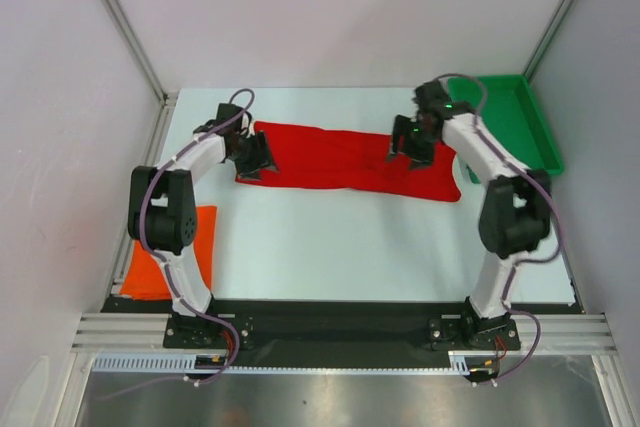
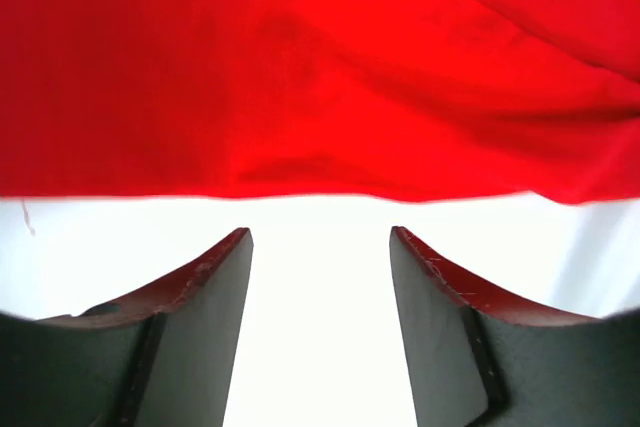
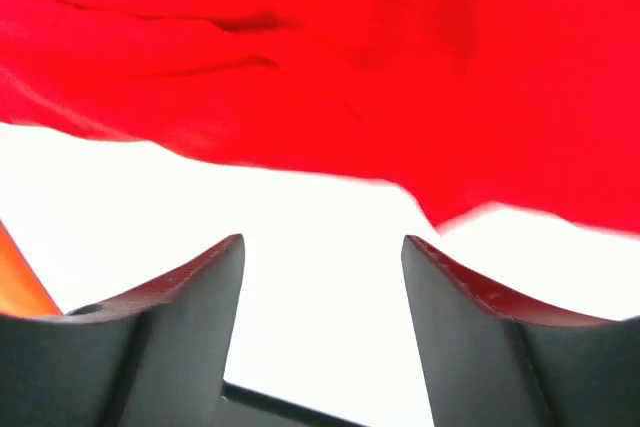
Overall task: Fold and stack the t-shirts
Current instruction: Fold the tshirt
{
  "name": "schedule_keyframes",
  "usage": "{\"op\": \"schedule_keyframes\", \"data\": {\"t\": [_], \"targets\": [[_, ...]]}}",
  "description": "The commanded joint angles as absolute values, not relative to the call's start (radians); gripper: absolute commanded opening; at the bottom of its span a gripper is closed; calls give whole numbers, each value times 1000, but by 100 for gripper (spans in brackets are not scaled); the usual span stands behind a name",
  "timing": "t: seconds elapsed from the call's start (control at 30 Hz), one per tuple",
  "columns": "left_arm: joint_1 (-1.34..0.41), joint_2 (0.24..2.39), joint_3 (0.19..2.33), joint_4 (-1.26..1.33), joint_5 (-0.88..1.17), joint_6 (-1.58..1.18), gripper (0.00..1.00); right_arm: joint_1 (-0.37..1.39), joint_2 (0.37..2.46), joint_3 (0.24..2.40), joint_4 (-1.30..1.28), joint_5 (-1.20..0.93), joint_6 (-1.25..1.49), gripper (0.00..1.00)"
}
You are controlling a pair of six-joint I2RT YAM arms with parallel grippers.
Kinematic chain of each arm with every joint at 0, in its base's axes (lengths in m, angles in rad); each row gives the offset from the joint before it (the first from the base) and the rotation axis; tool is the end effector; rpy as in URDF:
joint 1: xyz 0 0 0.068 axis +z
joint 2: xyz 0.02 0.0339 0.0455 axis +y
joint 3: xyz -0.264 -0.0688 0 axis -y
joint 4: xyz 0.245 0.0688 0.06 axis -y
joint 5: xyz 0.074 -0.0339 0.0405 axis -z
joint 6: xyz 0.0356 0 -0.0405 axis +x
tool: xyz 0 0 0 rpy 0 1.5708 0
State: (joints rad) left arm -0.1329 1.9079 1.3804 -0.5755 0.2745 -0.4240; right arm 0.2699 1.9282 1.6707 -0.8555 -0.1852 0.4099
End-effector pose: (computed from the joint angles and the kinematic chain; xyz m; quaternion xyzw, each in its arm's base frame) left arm 0.3932 -0.0623 0.1945 -0.1084 0.9580 -0.1911 0.1842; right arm 0.3960 0.1164 0.2587 0.0469 0.9688 0.1602 0.1830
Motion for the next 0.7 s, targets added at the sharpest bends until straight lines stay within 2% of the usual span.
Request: {"op": "schedule_keyframes", "data": {"t": [0.0, 0.07, 0.17, 0.27, 0.53, 0.67], "targets": [[-83, 1824, 1298, -497, 365, -498, 64, 155, 1751, 1501, -783, -207, 411, 73], [-43, 1821, 1234, -463, 402, -556, 64, 77, 1706, 1378, -733, -238, 413, 77], [-3, 1815, 1163, -385, 426, -603, 76, 14, 1651, 1273, -678, -261, 411, 81], [31, 1821, 1155, -379, 397, -601, 76, 8, 1629, 1211, -637, -252, 411, 86], [37, 1865, 1195, -442, 258, -591, 75, -38, 1672, 1128, -566, -230, 429, 87], [37, 1968, 1267, -474, 244, -580, 69, -51, 1713, 1124, -551, -229, 436, 86]]}}
